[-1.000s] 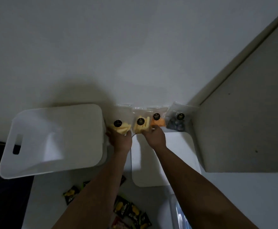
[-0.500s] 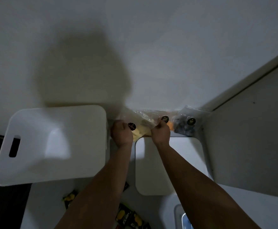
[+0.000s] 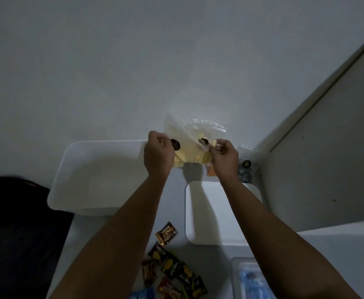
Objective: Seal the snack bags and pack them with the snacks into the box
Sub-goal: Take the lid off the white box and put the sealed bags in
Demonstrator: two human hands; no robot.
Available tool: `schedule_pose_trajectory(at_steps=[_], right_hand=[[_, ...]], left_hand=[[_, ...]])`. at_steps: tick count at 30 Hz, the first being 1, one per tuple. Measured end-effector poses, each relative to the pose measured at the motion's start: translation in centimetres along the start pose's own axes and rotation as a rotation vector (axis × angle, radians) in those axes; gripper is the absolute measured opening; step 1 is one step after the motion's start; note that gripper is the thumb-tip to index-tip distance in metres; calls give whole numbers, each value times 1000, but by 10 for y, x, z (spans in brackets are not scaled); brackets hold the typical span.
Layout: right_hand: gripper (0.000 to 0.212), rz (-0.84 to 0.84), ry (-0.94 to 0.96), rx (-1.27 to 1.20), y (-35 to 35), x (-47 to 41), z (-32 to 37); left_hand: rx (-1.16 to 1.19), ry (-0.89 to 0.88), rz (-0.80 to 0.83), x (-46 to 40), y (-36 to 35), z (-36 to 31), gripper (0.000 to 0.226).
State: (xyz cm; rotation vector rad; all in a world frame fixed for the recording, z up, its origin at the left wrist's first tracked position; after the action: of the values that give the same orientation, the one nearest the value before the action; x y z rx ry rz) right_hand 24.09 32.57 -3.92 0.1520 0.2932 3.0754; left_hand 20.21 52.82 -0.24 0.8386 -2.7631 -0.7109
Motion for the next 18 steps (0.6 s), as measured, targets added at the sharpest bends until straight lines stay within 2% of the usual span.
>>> schedule_pose_trajectory(at_steps=[2,6,10,14,18], right_hand=[[16,32,57,-32,-13,4,25],[15,137,119,-70,-59,15,59],[15,218,128,-16,-114,29,75],[22,346,13,74,-168,35,63],[20,412,-81,181,-211,36,38]], left_hand=[[52,-25,-76,-10,33,-7,17],[118,57,-191,-26,98,12,16],[150,233,-305,-33,151,53,22],[188,417,-302,-41,182,103,29],[194,491,-270,-49,183,142,27]])
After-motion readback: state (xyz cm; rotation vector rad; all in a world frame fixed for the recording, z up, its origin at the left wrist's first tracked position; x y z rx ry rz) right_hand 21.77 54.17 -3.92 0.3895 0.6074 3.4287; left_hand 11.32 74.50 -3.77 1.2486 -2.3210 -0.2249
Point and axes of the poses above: each hand's wrist, its own x-axis away from the middle knuckle, its own y-axis out of the back of the hand, z = x × y, the point moved 3 cm from there along -x, towards the middle knuckle, and after that the axes turned 9 degrees about z, right-handed, at the moved point
